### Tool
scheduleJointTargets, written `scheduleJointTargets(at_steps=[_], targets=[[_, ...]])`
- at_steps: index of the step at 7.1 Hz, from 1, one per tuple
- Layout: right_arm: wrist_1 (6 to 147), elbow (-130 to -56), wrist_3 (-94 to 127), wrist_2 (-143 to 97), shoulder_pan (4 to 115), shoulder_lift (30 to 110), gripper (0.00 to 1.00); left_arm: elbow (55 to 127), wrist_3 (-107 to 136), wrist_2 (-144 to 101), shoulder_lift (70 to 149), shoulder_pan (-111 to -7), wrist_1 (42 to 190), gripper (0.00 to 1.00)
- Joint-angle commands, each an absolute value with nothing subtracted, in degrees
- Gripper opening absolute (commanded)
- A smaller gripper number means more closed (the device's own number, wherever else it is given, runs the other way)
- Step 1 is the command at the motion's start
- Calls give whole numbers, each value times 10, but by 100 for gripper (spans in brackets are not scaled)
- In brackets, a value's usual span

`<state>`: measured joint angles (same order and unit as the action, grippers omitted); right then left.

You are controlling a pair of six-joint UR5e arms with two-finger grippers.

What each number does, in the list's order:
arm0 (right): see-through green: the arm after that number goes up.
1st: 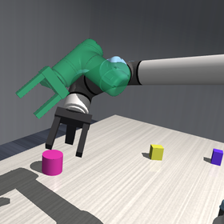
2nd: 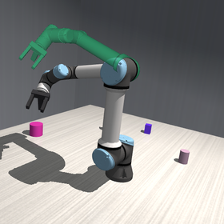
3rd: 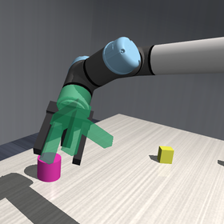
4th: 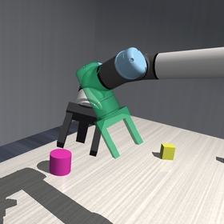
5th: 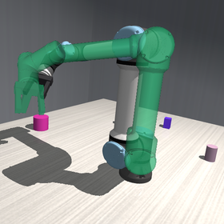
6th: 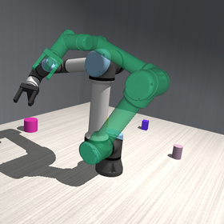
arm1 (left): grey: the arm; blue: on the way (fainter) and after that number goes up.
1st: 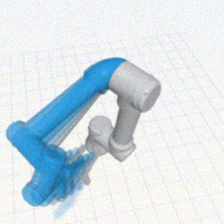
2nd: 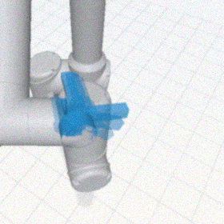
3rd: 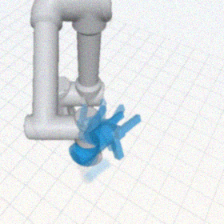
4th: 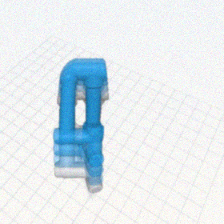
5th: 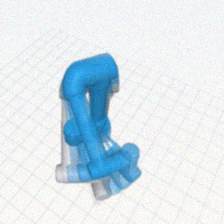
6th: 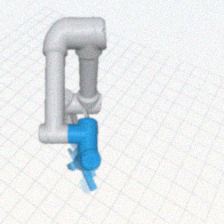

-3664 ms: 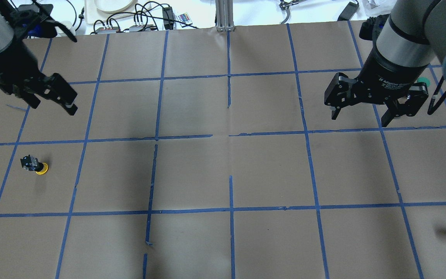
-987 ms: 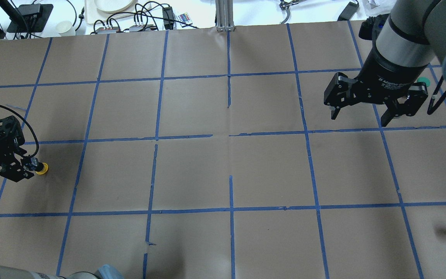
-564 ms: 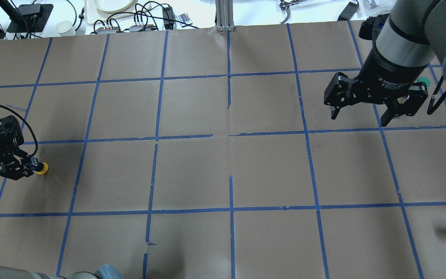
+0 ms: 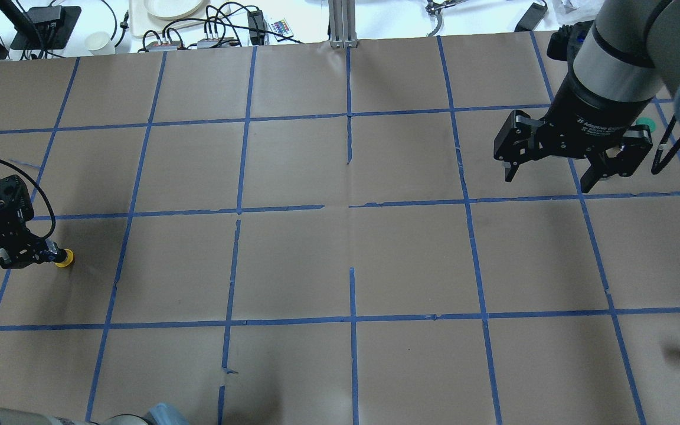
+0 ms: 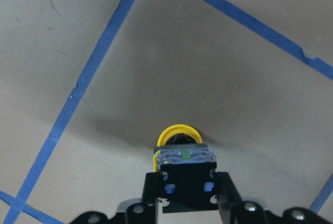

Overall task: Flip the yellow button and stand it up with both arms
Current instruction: 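Close the left gripper on the yellow button's body, then lift the yellow button with the left gripper and carry it toward the right gripper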

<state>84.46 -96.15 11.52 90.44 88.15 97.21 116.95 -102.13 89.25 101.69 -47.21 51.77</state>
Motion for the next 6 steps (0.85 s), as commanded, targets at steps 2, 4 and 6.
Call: scheduleJointTargets(at_steps=[2, 4, 6], targets=[[839, -962, 119, 904, 882, 972, 100, 1165, -1016, 888, 1004, -474, 540, 7], [838, -962, 120, 903, 882, 972, 100, 1159, -1004, 809, 935, -475, 680, 7], [840, -962, 121, 904, 882, 971, 100, 1149, -907, 723, 890, -502, 796, 7]])
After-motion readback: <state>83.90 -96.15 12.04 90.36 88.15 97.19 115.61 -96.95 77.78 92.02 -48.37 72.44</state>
